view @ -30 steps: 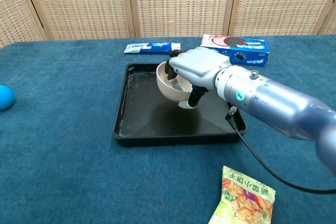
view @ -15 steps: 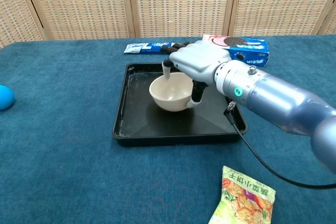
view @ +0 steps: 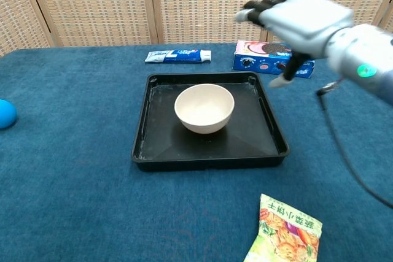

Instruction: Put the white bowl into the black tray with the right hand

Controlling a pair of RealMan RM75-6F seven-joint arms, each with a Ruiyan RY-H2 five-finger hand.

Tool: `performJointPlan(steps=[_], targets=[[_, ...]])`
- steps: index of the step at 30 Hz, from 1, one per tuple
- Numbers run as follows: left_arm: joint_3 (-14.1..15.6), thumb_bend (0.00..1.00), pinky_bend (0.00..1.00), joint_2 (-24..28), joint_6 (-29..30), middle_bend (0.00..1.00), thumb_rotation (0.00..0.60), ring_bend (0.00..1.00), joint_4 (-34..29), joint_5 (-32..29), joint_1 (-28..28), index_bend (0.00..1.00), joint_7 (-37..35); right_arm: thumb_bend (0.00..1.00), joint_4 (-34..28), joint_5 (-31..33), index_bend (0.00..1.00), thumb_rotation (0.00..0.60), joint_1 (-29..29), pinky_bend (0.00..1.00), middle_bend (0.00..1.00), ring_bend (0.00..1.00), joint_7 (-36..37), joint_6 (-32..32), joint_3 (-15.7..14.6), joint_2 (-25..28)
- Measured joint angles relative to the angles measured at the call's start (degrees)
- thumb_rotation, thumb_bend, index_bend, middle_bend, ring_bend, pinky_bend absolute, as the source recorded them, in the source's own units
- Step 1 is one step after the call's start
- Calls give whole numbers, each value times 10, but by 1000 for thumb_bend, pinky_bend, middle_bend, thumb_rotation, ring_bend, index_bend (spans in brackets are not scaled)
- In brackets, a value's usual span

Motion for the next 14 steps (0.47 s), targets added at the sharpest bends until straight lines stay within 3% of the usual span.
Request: performJointPlan(steps=[6, 14], targets=[[1, 0, 0, -2, 8, 0, 600, 0, -2, 6, 3, 0, 8, 235, -44, -48, 5, 600, -81, 0, 0, 0, 48, 78, -49, 69], [4, 0, 0, -11, 15, 0, 600, 0, -1, 15, 6, 0, 26, 234, -12, -117, 0, 600, -211, 0, 0, 0, 179, 182, -137, 110]])
